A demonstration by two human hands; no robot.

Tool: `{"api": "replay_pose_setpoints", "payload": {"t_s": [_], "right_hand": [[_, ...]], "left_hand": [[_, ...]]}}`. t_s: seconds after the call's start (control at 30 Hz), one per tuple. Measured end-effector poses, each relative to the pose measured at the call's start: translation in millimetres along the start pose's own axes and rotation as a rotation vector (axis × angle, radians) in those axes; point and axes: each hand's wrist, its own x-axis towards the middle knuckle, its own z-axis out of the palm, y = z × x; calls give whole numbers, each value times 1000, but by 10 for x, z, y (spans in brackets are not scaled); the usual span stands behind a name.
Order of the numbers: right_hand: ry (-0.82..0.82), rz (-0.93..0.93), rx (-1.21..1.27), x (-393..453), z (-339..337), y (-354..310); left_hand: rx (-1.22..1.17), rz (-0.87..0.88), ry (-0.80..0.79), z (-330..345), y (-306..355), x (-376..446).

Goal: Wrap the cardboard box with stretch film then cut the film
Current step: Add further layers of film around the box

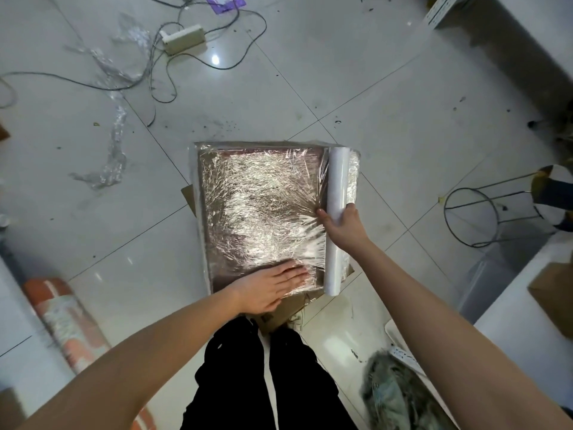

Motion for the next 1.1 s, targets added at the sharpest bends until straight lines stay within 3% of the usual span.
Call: {"api": "replay_pose_setpoints", "payload": {"t_s": [0.23,0.47,0.63,0.8,0.9,1.0,1.1], "right_hand": [[21,-33,-21,-59,61,-2],[-63,-25,36,-44,51,-69],[-55,-19,31,-29,46,14],[-34,-24,71,-90,76,85],[-45,-39,79,-135,64,97],[-63,-62,74,-227,106,111],[-54,-81,88,-330,198,115]], "left_hand": [[-92,69,91,-9,84,-195],[-126,-17,100,125,-81,-631],[-148,-447,199,-54,-432,-747],[-119,-476,211,-145,-453,-791],[-116,-713,239,-439,-654,-664],[-48,-982,185,-745,-1125,-438],[-160,-1055,2,-894,-1493,-130]]}}
